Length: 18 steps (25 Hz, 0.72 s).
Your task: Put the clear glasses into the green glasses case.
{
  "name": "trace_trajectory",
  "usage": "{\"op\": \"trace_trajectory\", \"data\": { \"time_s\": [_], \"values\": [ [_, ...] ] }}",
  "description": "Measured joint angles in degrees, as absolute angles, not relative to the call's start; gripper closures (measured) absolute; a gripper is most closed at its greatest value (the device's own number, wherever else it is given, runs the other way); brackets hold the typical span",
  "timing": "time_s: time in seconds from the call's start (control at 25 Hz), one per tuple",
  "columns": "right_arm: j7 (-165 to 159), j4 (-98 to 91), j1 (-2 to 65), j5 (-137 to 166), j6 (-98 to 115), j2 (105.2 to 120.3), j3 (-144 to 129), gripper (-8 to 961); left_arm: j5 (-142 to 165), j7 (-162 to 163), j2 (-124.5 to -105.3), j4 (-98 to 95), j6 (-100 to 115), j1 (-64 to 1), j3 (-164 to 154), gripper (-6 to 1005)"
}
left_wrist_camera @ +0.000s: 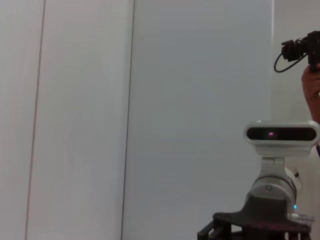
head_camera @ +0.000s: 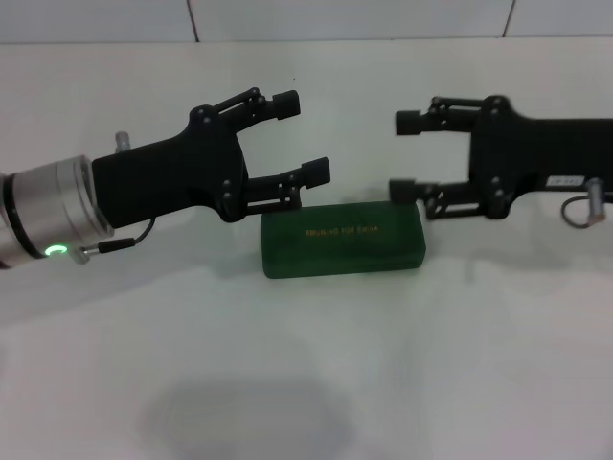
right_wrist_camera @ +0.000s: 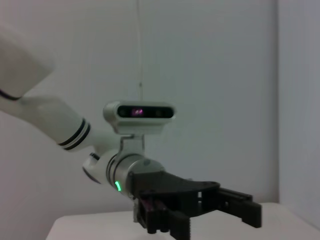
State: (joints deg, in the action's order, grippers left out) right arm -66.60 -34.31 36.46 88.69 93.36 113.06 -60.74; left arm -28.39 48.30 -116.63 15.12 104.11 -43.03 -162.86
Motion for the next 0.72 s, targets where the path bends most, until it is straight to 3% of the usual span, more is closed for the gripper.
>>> {"op": "trace_trajectory", "data": {
  "time_s": [0.2,0.44,0.72],
  "values": [
    [-66.09,-35.39,36.49,90.19,93.25,114.05,-60.42,195,-29.64,44.81,-117.26,15.32,104.37,-41.38,-162.85,116],
    [-63.06,-35.64,35.91,90.22,93.57,114.20,-60.32,66,-26.87,44.57,-116.87,15.60,104.99,-41.30,-162.85,120],
    [-61.87,-35.59,35.87,90.24,93.24,114.25,-60.44,70,-24.53,43.85,-116.49,15.92,105.07,-41.58,-162.86,120]
  ]
}}
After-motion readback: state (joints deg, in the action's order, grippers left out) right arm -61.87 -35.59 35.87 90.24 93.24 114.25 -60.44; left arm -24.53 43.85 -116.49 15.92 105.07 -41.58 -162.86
